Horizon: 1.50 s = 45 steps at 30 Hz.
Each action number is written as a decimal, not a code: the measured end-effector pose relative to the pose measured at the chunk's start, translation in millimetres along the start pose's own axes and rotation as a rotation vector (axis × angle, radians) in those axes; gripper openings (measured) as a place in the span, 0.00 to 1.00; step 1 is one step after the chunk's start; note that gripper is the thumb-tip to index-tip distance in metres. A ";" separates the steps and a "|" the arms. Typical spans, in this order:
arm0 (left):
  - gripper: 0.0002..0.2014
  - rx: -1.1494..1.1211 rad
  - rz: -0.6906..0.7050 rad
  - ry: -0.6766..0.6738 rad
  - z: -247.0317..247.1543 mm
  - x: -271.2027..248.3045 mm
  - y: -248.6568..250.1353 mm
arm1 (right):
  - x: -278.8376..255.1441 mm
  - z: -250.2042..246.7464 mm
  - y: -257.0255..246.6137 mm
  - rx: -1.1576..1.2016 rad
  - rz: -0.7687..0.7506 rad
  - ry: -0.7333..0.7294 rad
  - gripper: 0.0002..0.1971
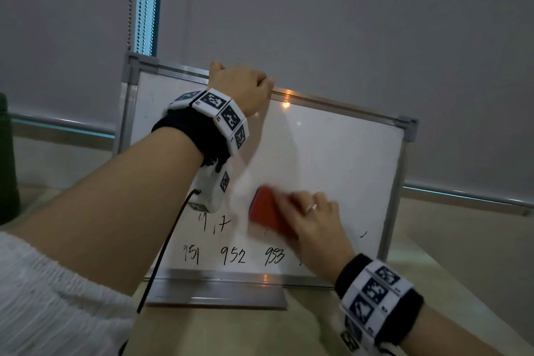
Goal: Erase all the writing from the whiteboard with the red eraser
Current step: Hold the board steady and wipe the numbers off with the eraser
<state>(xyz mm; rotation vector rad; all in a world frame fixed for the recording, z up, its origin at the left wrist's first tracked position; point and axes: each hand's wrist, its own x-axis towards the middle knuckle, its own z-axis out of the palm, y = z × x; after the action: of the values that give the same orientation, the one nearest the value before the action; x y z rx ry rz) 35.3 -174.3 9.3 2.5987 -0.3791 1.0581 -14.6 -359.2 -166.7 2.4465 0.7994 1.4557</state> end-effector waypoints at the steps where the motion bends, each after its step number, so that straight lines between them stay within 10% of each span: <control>1: 0.21 0.000 0.001 -0.001 -0.5 -0.1 0.0 | -9.6 2.9 -3.1 -0.035 -0.107 -0.060 0.36; 5: 0.20 -0.011 0.004 0.000 -2.6 -3.5 1.0 | -5.6 -1.6 11.4 -0.107 -0.306 -0.107 0.30; 12: 0.21 -0.005 0.012 -0.014 -3.6 -3.0 0.3 | 16.9 -16.3 34.5 -0.016 0.122 0.025 0.37; 19: 0.21 -0.054 -0.006 -0.140 -16.4 2.0 -5.4 | -14.5 -6.7 27.1 -0.107 -0.332 -0.142 0.39; 27: 0.23 -0.031 -0.015 -0.139 -17.0 3.6 -14.1 | 73.3 -17.9 13.9 -0.005 0.201 0.111 0.34; 35: 0.24 0.064 0.033 -0.100 -17.0 1.3 -14.8 | 28.8 16.1 -49.5 -0.064 -0.390 -0.041 0.33; 41: 0.24 0.027 0.030 -0.115 -13.2 2.5 -15.5 | 86.5 -7.2 -28.9 0.013 0.082 0.105 0.32; 45: 0.23 0.022 0.018 -0.120 -12.2 4.0 -16.5 | 59.0 9.4 -55.1 0.001 -0.071 0.066 0.36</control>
<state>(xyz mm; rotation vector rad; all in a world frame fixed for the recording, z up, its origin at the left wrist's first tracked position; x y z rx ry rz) 36.2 -155.0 17.4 2.6913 -0.4215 0.9197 -4.0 -280.4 -149.6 2.3556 0.8910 1.5178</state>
